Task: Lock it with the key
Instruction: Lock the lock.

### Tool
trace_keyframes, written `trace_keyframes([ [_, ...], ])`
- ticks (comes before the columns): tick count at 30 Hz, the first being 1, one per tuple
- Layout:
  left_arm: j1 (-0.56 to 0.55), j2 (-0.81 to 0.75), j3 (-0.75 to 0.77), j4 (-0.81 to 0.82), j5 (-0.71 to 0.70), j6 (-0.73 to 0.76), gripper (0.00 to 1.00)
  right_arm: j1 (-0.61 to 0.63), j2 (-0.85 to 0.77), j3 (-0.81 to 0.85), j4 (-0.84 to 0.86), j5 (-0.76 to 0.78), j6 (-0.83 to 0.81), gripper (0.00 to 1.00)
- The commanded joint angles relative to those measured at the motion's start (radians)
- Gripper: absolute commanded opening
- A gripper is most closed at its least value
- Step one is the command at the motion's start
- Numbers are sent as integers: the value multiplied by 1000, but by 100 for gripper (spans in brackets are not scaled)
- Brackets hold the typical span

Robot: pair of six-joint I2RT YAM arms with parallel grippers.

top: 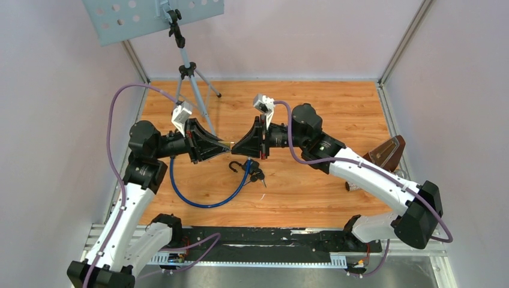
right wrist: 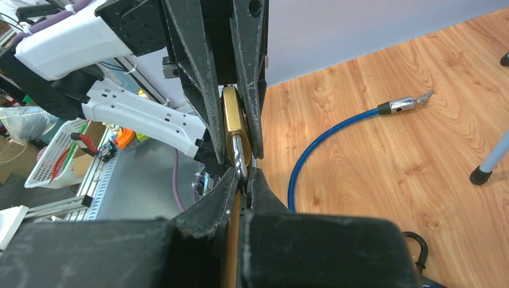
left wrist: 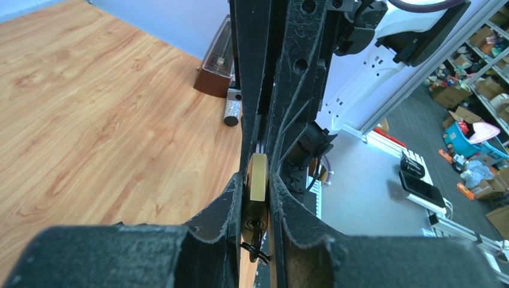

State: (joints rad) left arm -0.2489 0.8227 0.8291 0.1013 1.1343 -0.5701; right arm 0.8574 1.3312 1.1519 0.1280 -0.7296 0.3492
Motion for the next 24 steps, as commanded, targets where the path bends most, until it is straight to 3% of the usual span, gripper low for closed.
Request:
trace_keyframes([
  [1, -115, 53, -14, 3, -5, -6, 0, 132, 63, 73, 215, 21, -7, 0],
  [7, -130, 54, -8, -61, -39, 48, 0, 134, 48, 57, 198, 65, -18, 0],
  [10, -130, 49, 60, -228, -97, 131, 0, 130, -1, 7, 134, 172, -26, 0],
  [13, -130, 44, 86, -244, -153, 124, 0, 105, -71, -82, 98, 267, -19, 3],
  [15, -130, 43, 97, -233, -183, 92, 0, 74, -126, -159, 97, 291, 11, 14],
  [19, -130, 46, 107, -179, -248, 5, 0, 32, -245, -291, 143, 331, 68, 47],
  [24, -130, 61, 112, -112, -322, -142, 0, 23, -341, -368, 233, 373, 144, 68],
])
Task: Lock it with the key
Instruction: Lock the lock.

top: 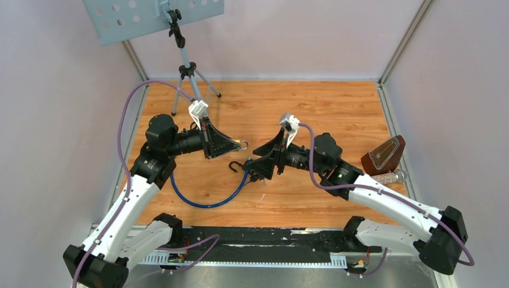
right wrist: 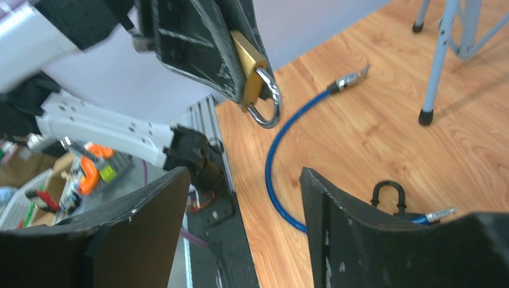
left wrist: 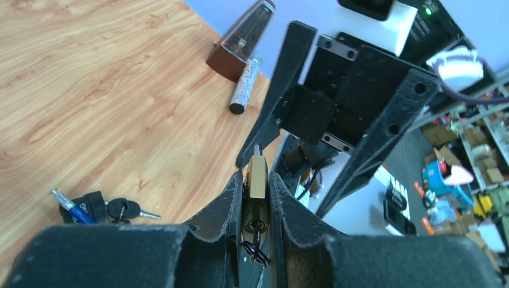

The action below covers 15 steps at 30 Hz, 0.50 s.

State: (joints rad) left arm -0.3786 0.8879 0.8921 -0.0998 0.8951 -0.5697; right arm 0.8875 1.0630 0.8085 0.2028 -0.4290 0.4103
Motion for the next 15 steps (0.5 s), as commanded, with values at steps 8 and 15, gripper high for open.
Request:
trace_keyframes([
  [8, 0, -30, 28, 198, -194, -384, 0, -5, -43, -45, 346, 261, 410, 72],
  [15, 0, -58, 20, 218, -234, -490, 0, -5, 42, 50, 371, 302, 466, 64],
])
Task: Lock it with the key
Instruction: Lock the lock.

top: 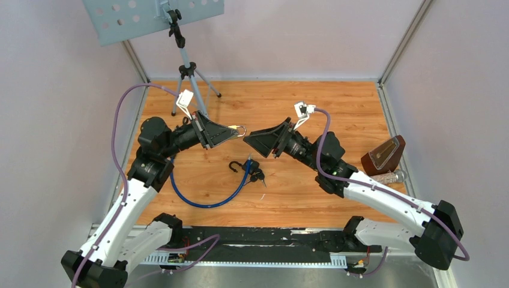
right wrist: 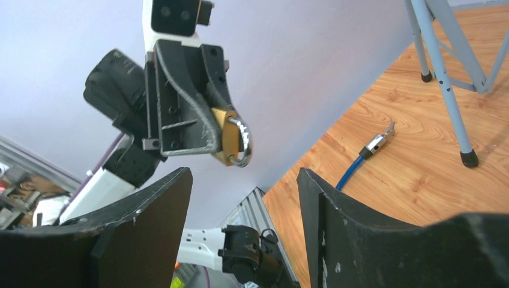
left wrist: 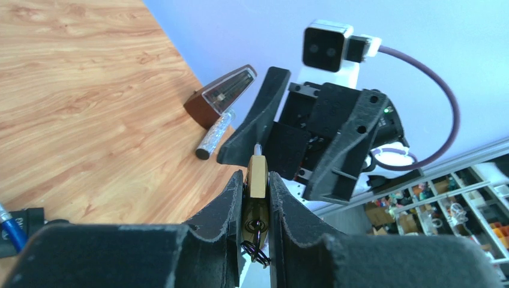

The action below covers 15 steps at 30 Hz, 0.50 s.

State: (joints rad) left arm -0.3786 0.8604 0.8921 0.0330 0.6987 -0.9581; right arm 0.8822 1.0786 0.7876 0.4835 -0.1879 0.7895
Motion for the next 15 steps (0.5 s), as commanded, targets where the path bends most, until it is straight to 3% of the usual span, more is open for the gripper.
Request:
trace_keyframes([
  [1, 0, -32, 18, 88, -39, -121, 0, 0, 37, 76, 100, 66, 96, 63],
  [11, 0, -44, -9, 84, -52, -196, 0, 0, 135, 120, 208, 7, 173, 47],
  [15, 0, -48, -13, 85, -61, -202, 0, 0, 157, 115, 237, -14, 212, 30],
])
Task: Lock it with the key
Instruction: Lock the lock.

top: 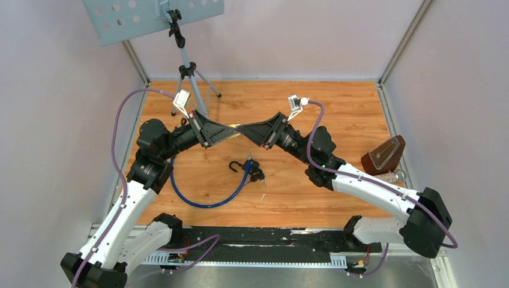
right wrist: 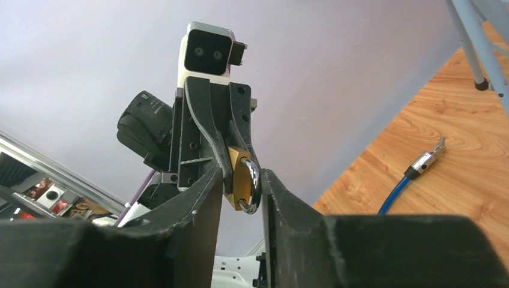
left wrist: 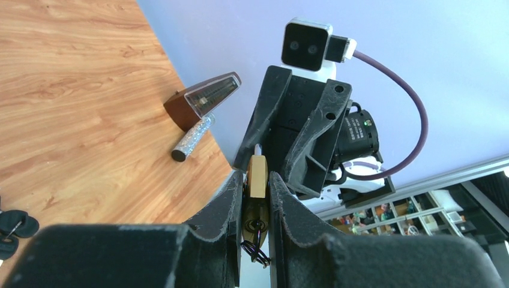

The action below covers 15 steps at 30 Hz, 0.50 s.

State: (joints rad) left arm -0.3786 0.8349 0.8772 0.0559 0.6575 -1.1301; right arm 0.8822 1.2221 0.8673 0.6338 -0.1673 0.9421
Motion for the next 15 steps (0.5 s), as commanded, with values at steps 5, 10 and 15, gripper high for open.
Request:
trace_keyframes([
  [5, 0, -33, -1, 62, -17, -27, 3, 0, 16, 26, 91, -35, 107, 0],
  [10, 0, -59, 27, -17, -6, 28, 46, 0, -15, 6, 107, 3, 110, 0],
  [15, 0, -91, 51, -75, 2, 105, 78, 0, -50, 5, 87, 22, 86, 0],
])
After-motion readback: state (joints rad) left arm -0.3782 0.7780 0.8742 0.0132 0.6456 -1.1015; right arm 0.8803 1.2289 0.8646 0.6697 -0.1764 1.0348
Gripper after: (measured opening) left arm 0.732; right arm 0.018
